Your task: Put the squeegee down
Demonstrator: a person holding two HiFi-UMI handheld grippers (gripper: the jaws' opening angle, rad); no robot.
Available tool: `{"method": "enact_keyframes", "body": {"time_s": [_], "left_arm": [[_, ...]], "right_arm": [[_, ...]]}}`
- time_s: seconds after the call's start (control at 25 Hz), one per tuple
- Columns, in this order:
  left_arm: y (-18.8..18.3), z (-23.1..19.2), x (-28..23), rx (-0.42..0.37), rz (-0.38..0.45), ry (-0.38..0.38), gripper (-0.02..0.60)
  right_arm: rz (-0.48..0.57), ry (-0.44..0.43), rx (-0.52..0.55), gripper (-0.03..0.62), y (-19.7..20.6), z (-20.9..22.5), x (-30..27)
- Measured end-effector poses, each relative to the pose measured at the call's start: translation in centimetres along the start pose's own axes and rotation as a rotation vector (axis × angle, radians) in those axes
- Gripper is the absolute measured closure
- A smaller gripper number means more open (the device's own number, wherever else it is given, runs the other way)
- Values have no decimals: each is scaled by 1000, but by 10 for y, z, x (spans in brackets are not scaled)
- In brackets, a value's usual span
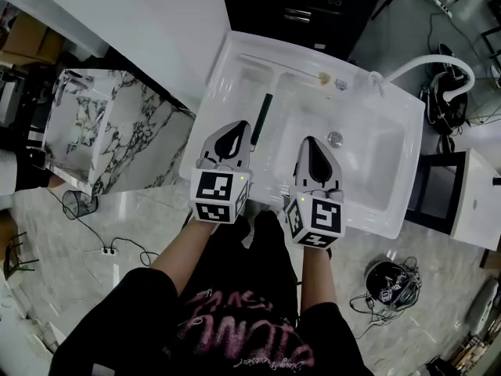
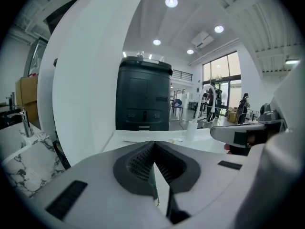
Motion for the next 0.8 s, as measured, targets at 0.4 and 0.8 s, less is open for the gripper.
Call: {"method": "enact_keyframes", "body": {"time_s": [0.4,0.8], "left_arm": [[-25,-4,23,-18,67,-3,572],[-51,-3,45,-33,150,5,572]], "right_arm": [[65,8,21,574,-28,-11,15],[137,7,49,574,-57,-22,33]]}}
Point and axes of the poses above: the fingertips, and each gripper's own axes: x backward along the fingers, z to its right, y out of its underside, the point moved 6 cm from there along x, backward along the fingers, and after that the axes turned 10 degrees about -z, right-handed, at the moved point
